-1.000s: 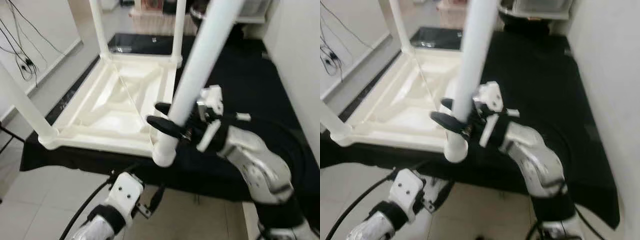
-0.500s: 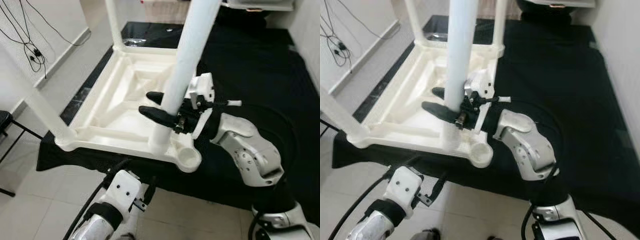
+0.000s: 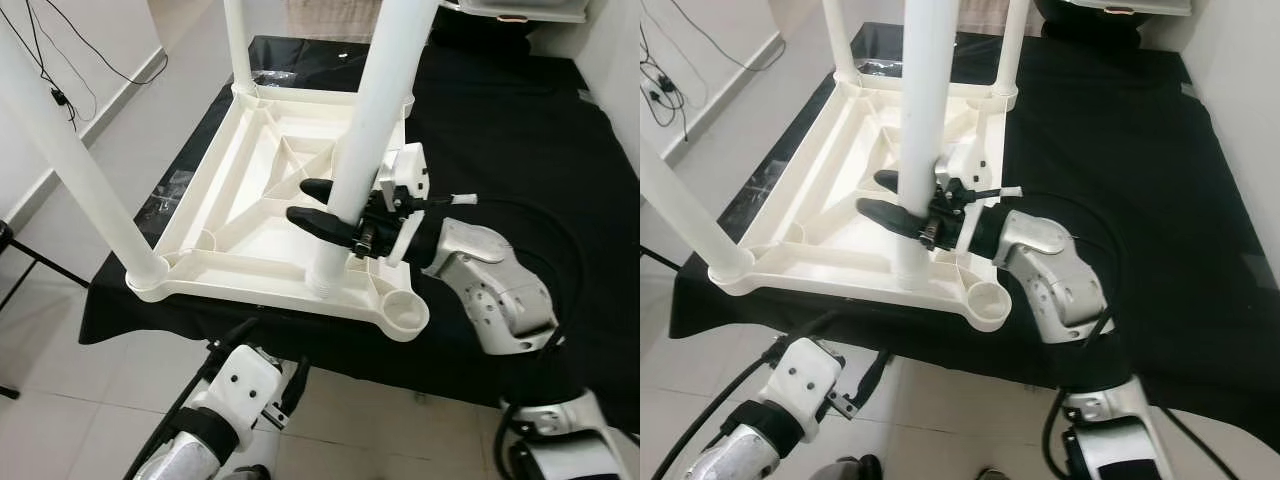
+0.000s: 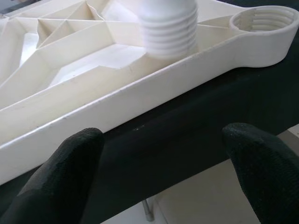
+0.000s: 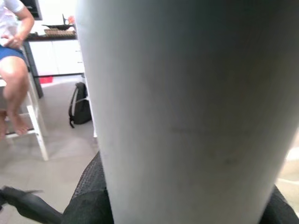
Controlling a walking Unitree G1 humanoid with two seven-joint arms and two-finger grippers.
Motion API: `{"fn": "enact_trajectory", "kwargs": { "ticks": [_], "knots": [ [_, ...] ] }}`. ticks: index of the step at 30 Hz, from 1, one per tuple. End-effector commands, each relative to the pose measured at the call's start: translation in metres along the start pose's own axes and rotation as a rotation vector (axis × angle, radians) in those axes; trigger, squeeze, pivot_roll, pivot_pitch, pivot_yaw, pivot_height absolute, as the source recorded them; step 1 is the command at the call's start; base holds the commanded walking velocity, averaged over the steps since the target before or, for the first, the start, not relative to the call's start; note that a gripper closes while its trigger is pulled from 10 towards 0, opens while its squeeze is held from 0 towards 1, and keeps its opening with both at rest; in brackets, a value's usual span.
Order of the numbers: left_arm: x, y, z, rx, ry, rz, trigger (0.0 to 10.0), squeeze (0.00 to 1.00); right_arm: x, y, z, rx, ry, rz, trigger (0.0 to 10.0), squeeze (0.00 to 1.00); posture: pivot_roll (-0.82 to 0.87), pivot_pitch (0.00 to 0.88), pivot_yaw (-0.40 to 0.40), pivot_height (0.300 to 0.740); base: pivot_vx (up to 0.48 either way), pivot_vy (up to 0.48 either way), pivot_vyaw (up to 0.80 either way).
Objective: Building children table
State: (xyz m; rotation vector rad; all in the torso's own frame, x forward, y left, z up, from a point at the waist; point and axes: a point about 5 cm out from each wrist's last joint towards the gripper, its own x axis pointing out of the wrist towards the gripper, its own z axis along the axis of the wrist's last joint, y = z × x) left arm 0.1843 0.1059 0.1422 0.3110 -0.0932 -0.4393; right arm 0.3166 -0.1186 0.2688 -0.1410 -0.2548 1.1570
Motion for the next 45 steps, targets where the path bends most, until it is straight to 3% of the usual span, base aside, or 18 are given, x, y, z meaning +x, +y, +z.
{"fn": "enact_trajectory", "kwargs": {
  "ticks": [1, 9, 19, 30, 45],
  "knots": [
    [-0.002, -0.003, -0.002, -0.010, 0.004, -0.017, 10.0, 0.00, -0.006, -0.003, 0.006, -0.019, -0.019, 0.020, 10.0, 0.00, 0.08, 0.223, -0.031, 0.740, 0.000, 0.000, 0.00],
    [-0.001, -0.006, -0.001, -0.034, -0.008, -0.075, 10.0, 0.00, -0.029, -0.006, 0.018, 0.023, -0.049, 0.134, 10.0, 0.00, 0.08, 0.227, -0.026, 0.740, 0.000, 0.000, 0.00],
    [0.001, -0.007, -0.003, -0.027, -0.012, -0.103, 10.0, 0.00, -0.051, -0.007, 0.018, 0.042, -0.030, 0.179, 10.0, 0.00, 0.09, 0.202, -0.013, 0.740, 0.000, 0.000, 0.00],
    [0.008, 0.001, 0.001, 0.000, -0.046, -0.143, 10.0, 0.00, -0.057, -0.003, 0.007, 0.055, 0.000, 0.174, 10.0, 0.00, 0.10, 0.175, 0.019, 0.740, 0.000, 0.000, 0.00],
    [0.011, 0.002, 0.024, -0.048, -0.122, -0.253, 10.0, 0.00, -0.066, -0.005, 0.005, 0.059, 0.069, 0.201, 10.0, 0.00, 0.10, 0.201, 0.030, 0.740, 0.000, 0.000, 0.00]
  ]
}}
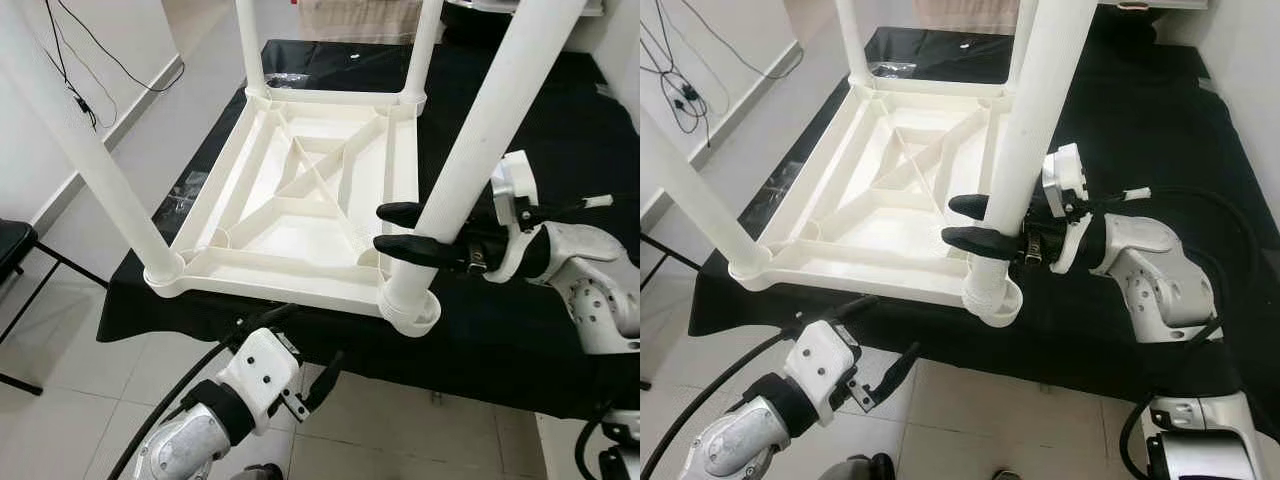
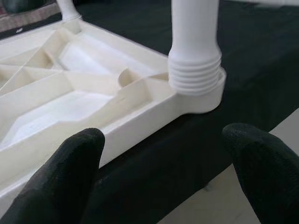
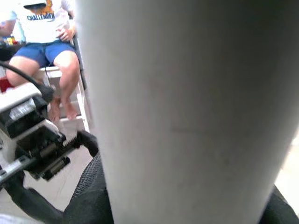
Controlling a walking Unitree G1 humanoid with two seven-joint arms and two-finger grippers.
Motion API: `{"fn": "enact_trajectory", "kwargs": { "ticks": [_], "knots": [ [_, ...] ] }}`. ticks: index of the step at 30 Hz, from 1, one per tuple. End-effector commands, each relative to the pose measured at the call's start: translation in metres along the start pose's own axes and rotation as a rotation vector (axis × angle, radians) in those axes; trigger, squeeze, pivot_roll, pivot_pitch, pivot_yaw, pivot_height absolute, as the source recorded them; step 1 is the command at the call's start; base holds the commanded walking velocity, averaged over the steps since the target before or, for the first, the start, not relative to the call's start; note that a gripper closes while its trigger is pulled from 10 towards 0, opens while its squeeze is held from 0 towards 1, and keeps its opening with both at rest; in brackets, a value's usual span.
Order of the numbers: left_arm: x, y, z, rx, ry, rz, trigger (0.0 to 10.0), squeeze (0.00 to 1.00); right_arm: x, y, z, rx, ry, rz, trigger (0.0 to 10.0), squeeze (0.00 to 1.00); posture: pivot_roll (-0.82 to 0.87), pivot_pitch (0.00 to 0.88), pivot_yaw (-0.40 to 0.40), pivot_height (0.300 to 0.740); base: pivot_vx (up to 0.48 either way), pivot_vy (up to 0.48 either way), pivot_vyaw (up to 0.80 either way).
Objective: Building children table
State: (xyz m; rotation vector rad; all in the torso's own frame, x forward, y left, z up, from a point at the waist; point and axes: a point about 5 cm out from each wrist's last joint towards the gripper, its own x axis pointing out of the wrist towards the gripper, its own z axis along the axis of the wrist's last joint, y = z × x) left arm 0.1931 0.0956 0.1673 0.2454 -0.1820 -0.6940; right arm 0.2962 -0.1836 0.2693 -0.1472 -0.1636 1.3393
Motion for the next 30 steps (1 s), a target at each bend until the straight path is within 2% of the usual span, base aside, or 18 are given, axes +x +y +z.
{"fn": "enact_trajectory", "kwargs": {
  "ticks": [1, 2, 10, 17, 30],
  "knots": [
    [-0.003, -0.004, 0.001, -0.016, 0.011, -0.035, 10.0, 0.00, 0.000, 0.001, -0.003, 0.003, 0.024, 0.019, 10.0, 0.00, 0.10, 0.206, 0.029, 0.740, 0.000, 0.000, 0.00],
    [-0.005, -0.009, 0.004, -0.035, 0.011, -0.063, 10.0, 0.00, -0.001, -0.002, -0.003, -0.003, 0.044, 0.015, 10.0, 0.00, 0.10, 0.210, 0.029, 0.740, 0.000, 0.000, 0.00],
    [-0.017, -0.017, 0.001, -0.096, 0.057, -0.080, 10.0, 0.00, 0.001, -0.005, 0.000, -0.012, 0.062, 0.022, 10.0, 0.00, 0.09, 0.227, 0.021, 0.740, 0.000, 0.000, 0.00],
    [-0.021, -0.018, 0.000, -0.108, 0.075, -0.068, 10.0, 0.00, 0.002, -0.006, -0.002, 0.003, 0.064, 0.035, 10.0, 0.00, 0.09, 0.235, 0.012, 0.740, 0.000, 0.000, 0.00],
    [-0.022, -0.015, 0.001, -0.110, 0.087, -0.048, 10.0, 0.00, -0.006, -0.002, -0.002, 0.053, 0.073, 0.076, 10.0, 0.00, 0.08, 0.245, 0.007, 0.740, 0.000, 0.000, 0.00]
  ]
}}
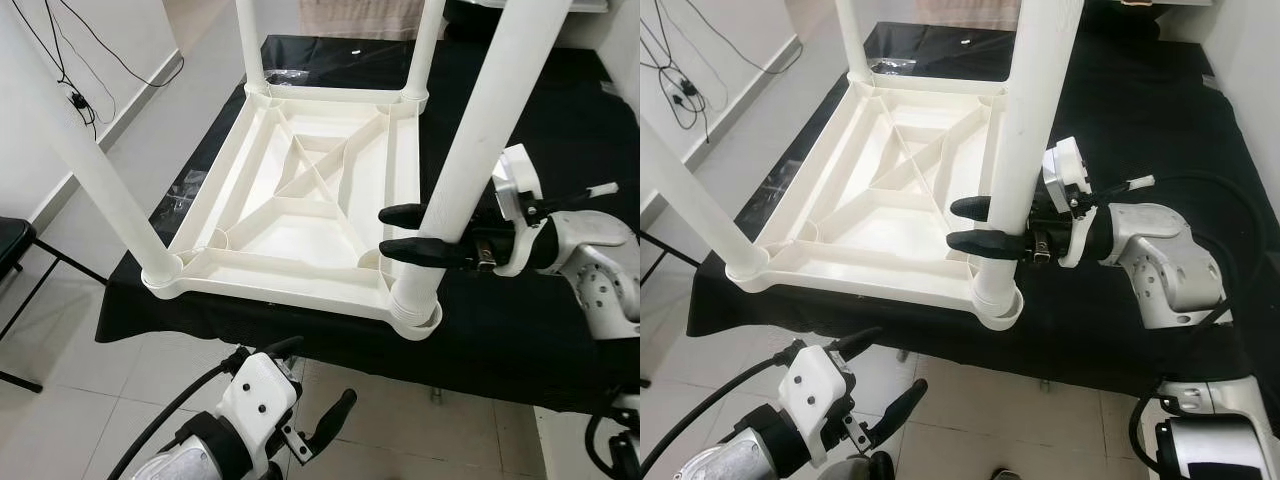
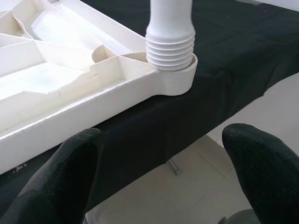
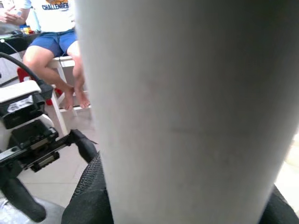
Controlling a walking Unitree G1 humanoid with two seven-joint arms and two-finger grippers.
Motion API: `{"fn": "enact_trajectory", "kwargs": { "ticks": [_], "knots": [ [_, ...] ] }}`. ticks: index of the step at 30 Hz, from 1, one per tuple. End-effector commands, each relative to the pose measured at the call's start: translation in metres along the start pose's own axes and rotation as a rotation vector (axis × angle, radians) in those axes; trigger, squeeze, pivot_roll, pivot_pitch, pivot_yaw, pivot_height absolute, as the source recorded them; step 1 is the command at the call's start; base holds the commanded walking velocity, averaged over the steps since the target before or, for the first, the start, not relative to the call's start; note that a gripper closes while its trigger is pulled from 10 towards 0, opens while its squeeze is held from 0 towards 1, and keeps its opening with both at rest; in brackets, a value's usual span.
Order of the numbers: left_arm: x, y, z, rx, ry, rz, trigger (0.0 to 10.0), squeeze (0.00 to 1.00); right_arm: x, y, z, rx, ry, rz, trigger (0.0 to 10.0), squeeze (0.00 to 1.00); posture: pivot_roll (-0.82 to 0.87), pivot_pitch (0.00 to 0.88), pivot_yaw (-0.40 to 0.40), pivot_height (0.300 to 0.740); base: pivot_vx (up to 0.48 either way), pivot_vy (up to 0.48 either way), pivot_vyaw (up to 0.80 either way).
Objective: Building children table
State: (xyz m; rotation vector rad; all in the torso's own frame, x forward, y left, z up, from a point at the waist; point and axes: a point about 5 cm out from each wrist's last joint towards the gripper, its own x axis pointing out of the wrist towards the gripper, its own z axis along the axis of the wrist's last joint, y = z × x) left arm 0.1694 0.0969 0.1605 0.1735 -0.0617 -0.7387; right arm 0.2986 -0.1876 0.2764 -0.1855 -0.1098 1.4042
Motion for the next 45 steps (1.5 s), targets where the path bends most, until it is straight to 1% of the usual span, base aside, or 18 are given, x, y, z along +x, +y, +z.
{"fn": "enact_trajectory", "kwargs": {
  "ticks": [1, 17, 18, 24, 28, 30, 33, 38, 39, 42, 45],
  "knots": [
    [-0.003, 0.000, 0.001, -0.001, 0.007, 0.001, 10.0, 0.00, -0.002, 0.002, -0.009, 0.047, 0.018, 0.007, 10.0, 0.00, 0.08, 0.245, 0.007, 0.740, 0.000, 0.000, 0.00],
    [-0.003, 0.000, 0.002, 0.000, 0.008, -0.003, 10.0, 0.00, -0.004, 0.004, -0.011, 0.066, 0.021, 0.006, 10.0, 0.00, 0.08, 0.264, 0.007, 0.740, 0.000, 0.000, 0.00],
    [-0.003, -0.001, 0.002, -0.003, 0.010, -0.006, 10.0, 0.00, -0.005, 0.002, -0.013, 0.065, 0.018, -0.015, 10.0, 0.00, 0.08, 0.264, 0.010, 0.740, 0.000, 0.000, 0.00],
    [-0.003, -0.001, 0.002, -0.006, 0.011, -0.012, 10.0, 0.00, -0.004, 0.002, -0.015, 0.065, 0.015, -0.032, 10.0, 0.00, 0.08, 0.263, 0.011, 0.740, 0.000, 0.000, 0.00],
    [-0.003, -0.001, 0.002, -0.008, 0.011, -0.018, 10.0, 0.00, -0.010, 0.003, -0.018, 0.079, 0.018, -0.054, 10.0, 0.00, 0.08, 0.265, 0.013, 0.740, 0.000, 0.000, 0.00],
    [-0.003, -0.001, 0.002, -0.008, 0.011, -0.018, 10.0, 0.00, -0.010, 0.003, -0.018, 0.079, 0.018, -0.054, 10.0, 0.00, 0.08, 0.265, 0.013, 0.740, 0.000, 0.000, 0.00],
    [-0.003, -0.001, 0.002, -0.010, 0.011, -0.022, 10.0, 0.00, -0.015, 0.003, -0.017, 0.085, 0.024, -0.065, 10.0, 0.00, 0.07, 0.265, 0.013, 0.740, 0.000, 0.000, 0.00],
    [-0.001, -0.002, 0.003, -0.010, 0.009, -0.024, 10.0, 0.00, -0.012, 0.006, -0.019, 0.092, 0.019, -0.059, 10.0, 0.00, 0.07, 0.264, 0.014, 0.740, 0.000, 0.000, 0.00],
    [-0.001, -0.002, 0.003, -0.010, 0.007, -0.025, 10.0, 0.00, -0.008, 0.008, -0.020, 0.098, 0.007, -0.052, 10.0, 0.00, 0.07, 0.264, 0.013, 0.740, 0.000, 0.000, 0.00],
    [-0.001, -0.002, 0.003, -0.008, 0.007, -0.023, 10.0, 0.00, -0.005, 0.010, -0.022, 0.102, -0.011, -0.055, 10.0, 0.00, 0.07, 0.263, 0.011, 0.740, 0.000, 0.000, 0.00],
    [-0.001, -0.002, 0.003, -0.008, 0.007, -0.022, 10.0, 0.00, -0.005, 0.010, -0.022, 0.101, -0.020, -0.057, 10.0, 0.00, 0.07, 0.263, 0.011, 0.740, 0.000, 0.000, 0.00]
  ]
}}
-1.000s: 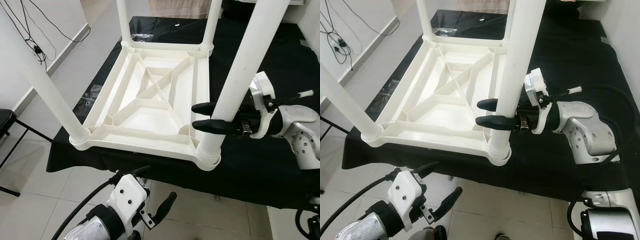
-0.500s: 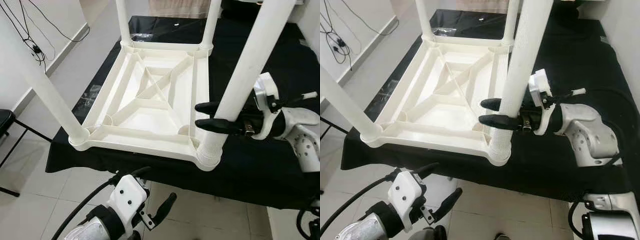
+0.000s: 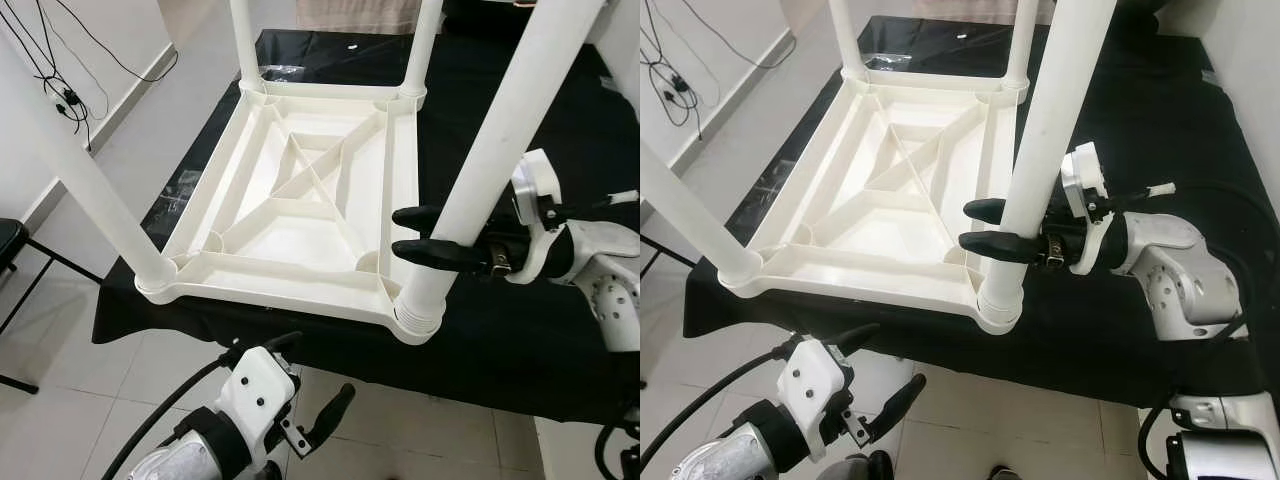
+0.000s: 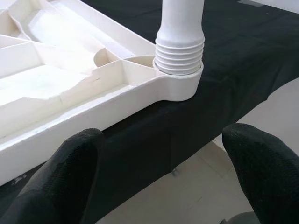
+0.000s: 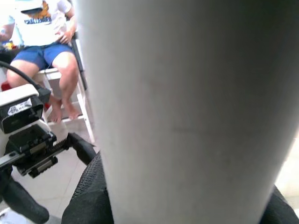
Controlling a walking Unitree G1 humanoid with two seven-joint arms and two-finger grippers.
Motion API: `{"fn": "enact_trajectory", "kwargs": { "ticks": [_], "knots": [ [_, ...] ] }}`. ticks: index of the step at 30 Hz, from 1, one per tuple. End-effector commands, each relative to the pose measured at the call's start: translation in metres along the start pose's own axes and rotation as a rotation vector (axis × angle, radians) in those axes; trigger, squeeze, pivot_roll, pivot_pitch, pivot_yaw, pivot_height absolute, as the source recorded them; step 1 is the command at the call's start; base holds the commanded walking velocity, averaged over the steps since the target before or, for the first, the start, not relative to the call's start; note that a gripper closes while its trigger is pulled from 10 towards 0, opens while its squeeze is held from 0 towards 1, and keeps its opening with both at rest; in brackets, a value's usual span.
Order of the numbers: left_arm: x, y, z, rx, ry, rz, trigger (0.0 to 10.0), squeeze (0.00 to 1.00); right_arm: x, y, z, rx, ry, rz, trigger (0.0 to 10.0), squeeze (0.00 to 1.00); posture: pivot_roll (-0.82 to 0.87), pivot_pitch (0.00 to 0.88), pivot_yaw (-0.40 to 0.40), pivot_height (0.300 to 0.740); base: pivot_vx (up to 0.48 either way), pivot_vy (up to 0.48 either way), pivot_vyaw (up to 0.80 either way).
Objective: Building children table
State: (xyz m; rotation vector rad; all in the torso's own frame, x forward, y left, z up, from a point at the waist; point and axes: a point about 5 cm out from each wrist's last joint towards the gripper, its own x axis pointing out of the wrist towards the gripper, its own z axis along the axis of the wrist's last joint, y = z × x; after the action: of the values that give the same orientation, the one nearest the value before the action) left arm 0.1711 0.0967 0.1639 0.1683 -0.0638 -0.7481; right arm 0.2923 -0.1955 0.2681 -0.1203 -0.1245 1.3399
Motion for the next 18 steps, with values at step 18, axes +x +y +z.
{"fn": "enact_trajectory", "kwargs": {
  "ticks": [18],
  "knots": [
    [0.000, -0.003, -0.001, 0.000, 0.008, -0.016, 10.0, 0.00, 0.019, 0.029, -0.015, -0.035, 0.102, 0.092, 10.0, 0.00, 0.07, 0.256, 0.017, 0.740, 0.000, 0.000, 0.00]
  ]
}}
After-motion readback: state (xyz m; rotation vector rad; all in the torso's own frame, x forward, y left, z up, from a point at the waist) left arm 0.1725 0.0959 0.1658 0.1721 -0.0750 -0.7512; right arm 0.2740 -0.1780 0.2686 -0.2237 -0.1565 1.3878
